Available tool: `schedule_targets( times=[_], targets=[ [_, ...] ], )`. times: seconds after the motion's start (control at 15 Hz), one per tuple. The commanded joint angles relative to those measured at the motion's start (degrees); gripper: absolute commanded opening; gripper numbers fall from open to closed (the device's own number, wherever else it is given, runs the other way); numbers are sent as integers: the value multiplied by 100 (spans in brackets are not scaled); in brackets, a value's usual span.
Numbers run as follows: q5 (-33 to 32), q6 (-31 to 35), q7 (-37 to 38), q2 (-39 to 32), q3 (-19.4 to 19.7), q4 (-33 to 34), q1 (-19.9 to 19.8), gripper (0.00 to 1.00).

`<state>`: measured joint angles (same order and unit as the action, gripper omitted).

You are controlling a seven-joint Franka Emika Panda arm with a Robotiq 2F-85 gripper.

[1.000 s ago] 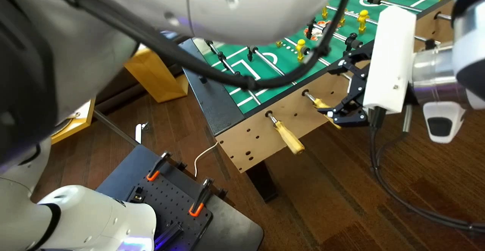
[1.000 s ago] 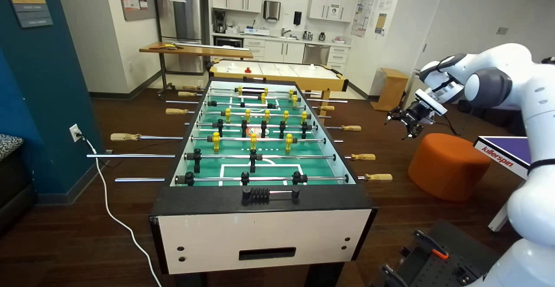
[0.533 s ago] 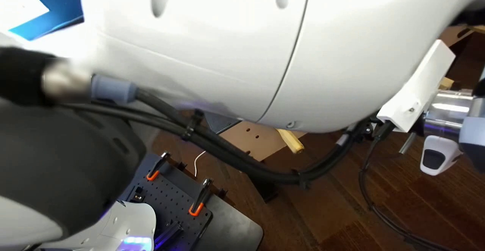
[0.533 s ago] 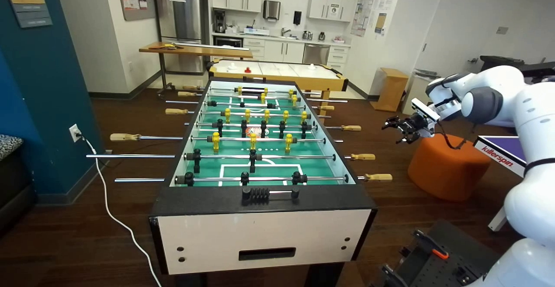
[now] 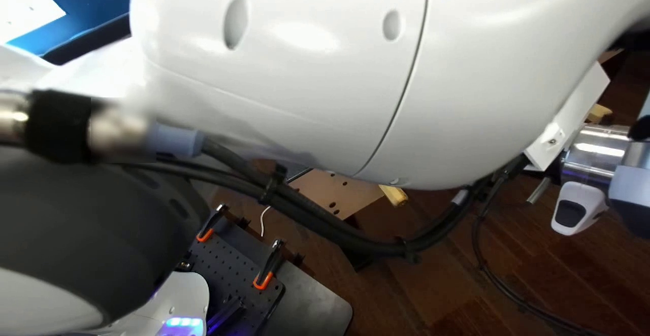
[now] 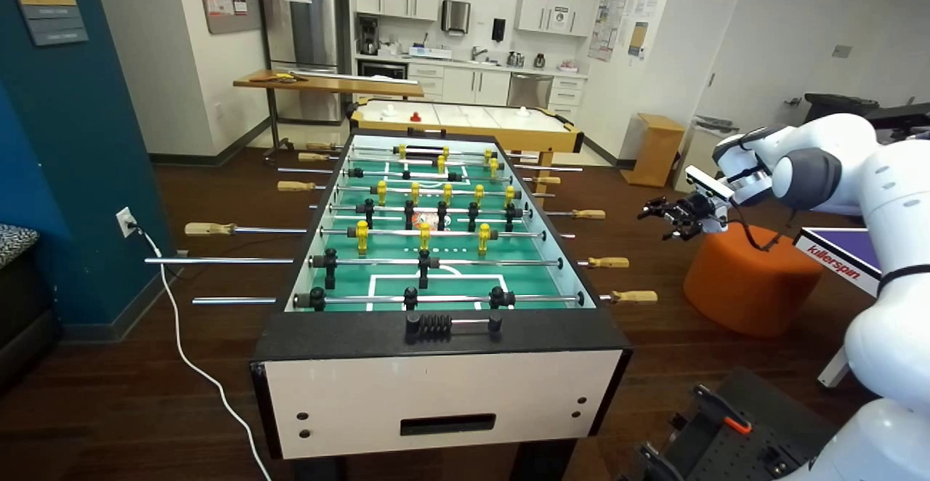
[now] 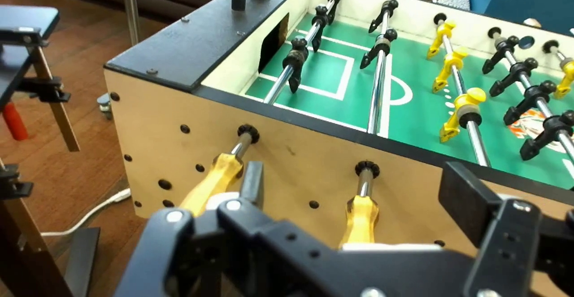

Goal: Rotate the second rod anticlockwise

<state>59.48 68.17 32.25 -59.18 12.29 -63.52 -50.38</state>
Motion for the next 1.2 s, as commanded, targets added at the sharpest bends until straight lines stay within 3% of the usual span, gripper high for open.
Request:
schedule_targets(
  times=[0.0,0.27,0.8,0.87,1.13],
  targets=[
    [376,-233,1126,-312,-99,282,-159,100],
    [884,4,2335,-557,-65,338,-257,100],
    [1165,-648,4882,-1450,-153,1101,-585,100],
    [961,-294,4232,-1095,-156,556,-518,100],
    [953,-401,4595,-1305,-231,769,-586,100]
  ],
)
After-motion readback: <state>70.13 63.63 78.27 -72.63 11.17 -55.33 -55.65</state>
